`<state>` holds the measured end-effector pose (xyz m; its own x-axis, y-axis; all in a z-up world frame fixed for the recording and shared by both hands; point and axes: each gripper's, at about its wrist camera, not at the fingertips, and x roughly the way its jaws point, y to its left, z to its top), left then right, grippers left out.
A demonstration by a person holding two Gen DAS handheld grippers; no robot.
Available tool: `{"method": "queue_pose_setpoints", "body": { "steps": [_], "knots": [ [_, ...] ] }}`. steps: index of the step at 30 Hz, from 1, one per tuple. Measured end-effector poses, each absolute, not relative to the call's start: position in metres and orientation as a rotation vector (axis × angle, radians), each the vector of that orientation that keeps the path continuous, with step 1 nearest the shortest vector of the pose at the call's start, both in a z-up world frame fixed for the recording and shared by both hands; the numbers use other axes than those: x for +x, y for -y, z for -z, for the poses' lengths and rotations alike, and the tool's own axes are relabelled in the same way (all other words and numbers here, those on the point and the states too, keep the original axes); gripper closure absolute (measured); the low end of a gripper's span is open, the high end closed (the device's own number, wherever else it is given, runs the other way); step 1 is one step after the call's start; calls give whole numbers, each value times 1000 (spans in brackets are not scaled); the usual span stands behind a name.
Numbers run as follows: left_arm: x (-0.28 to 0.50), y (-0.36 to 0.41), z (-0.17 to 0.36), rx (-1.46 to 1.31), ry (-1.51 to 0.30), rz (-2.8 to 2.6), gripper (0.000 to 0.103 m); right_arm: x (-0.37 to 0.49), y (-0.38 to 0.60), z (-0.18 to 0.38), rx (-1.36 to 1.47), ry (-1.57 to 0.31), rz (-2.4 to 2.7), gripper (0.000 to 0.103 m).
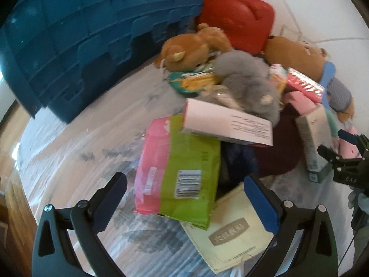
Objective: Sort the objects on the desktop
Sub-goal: 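Grasp the pink-and-green wipes pack with the left tool while the right tool grasps the white patch box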
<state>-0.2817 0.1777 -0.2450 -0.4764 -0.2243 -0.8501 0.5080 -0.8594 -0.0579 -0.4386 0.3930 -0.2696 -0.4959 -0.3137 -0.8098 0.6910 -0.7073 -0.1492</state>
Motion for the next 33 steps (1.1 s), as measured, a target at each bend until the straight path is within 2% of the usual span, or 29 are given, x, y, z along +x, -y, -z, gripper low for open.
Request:
{"method": "queue_pose_setpoints", "body": {
  "steps": [4,16,19,20,25,33],
  "knots": [
    [-289,-172,257,1293,-436,2299,0,-451,-383,285,1068,-678,2195,0],
    [-338,-181,263,1314,-400,2334,0,-471,-390,294,1148,-555,2172,1],
    [-338,-180,270,1339,-387,2317,0,-474,-391,306,1238,-532,2139,20],
    [-336,-179,272,1350,-386,2311,0,-476,-392,311,1263,-520,2134,22],
    [-330,-181,292,1436,-357,2296,0,-480,-399,313,1288,-436,2128,22],
    [-322,-158,300,1381,-356,2289,0,-487,-402,313,1309,-354,2145,20]
  ]
}}
